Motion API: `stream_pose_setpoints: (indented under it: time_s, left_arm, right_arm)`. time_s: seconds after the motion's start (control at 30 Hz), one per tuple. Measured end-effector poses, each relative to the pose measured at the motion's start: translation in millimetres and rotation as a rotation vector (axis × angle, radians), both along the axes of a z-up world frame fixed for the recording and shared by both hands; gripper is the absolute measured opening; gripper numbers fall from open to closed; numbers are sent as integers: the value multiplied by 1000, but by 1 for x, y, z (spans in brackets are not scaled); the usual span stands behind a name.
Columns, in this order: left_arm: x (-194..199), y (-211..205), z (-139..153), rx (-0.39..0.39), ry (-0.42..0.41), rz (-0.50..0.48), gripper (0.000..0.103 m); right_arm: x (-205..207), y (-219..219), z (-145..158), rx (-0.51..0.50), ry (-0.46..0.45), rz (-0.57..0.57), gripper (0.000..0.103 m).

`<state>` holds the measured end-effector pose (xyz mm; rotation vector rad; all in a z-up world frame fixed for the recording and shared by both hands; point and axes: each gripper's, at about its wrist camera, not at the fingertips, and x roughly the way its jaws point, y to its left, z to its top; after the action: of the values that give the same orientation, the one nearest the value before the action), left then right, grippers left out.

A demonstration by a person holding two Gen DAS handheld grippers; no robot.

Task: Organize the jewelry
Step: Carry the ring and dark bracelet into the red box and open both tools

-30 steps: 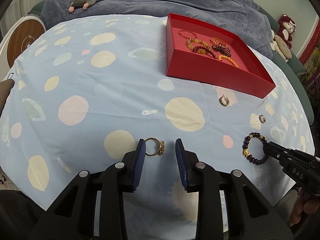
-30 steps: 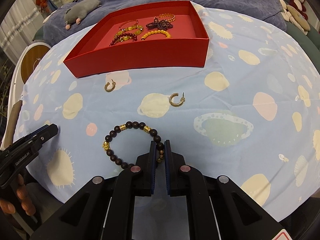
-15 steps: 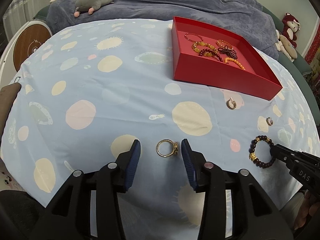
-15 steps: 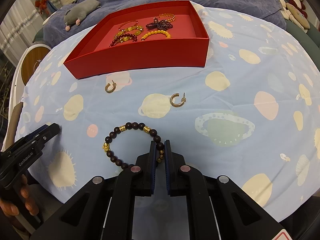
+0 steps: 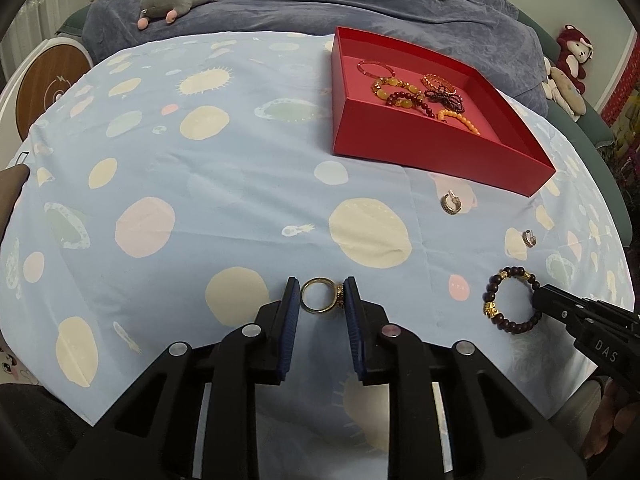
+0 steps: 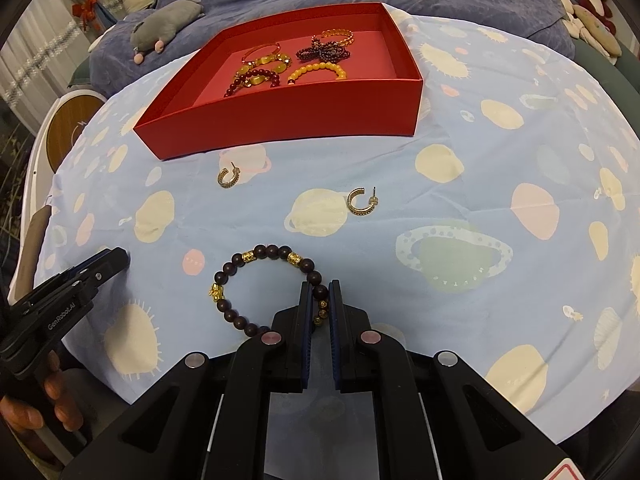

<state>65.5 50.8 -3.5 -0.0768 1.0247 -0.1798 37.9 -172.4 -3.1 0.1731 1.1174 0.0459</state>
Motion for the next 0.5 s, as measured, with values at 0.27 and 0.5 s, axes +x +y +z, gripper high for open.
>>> stream_pose_setpoints:
  time_s: [0.27, 0.5]
  left_arm:
    - [-5, -9, 14, -30, 14, -24, 22]
    - [0, -22, 35, -47, 11, -54, 22]
  right_arm:
    - [-3, 2, 24, 23, -47, 20, 7]
    - [-5, -4, 51, 33, -105, 34, 7]
